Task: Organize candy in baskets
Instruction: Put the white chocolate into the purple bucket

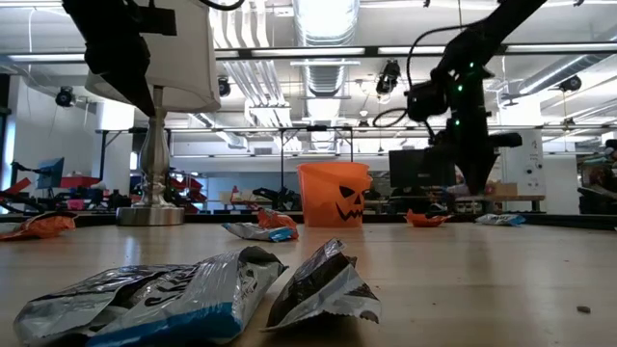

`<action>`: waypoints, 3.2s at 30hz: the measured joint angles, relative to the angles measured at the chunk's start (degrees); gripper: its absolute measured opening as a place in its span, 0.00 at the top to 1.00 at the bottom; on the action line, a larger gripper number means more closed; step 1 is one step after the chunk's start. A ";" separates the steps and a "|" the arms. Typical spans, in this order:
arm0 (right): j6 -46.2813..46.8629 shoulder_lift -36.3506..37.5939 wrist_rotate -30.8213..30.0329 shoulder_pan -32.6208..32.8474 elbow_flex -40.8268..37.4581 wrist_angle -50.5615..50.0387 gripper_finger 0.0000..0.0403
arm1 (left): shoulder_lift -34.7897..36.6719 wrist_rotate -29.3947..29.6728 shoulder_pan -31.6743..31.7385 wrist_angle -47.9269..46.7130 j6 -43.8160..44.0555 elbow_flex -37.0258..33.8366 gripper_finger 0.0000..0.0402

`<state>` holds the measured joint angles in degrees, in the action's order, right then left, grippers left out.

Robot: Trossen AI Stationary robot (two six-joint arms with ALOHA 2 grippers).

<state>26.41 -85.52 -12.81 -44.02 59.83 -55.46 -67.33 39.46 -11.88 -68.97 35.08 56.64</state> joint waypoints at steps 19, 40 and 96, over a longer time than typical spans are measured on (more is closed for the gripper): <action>8.44 20.30 9.65 8.16 0.13 -1.51 0.97 | 0.01 -0.04 0.00 0.02 4.61 0.00 0.65; 33.19 27.42 28.41 36.02 3.70 -2.39 0.97 | 0.02 -0.03 0.00 -0.16 -2.87 0.00 0.65; 71.89 9.75 29.61 91.27 9.53 -4.24 0.73 | 0.02 -2.73 -0.02 -0.13 2.97 0.00 0.65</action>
<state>98.30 -75.77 16.80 47.24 69.36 -59.70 -67.31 36.73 -11.90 -69.10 38.04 56.64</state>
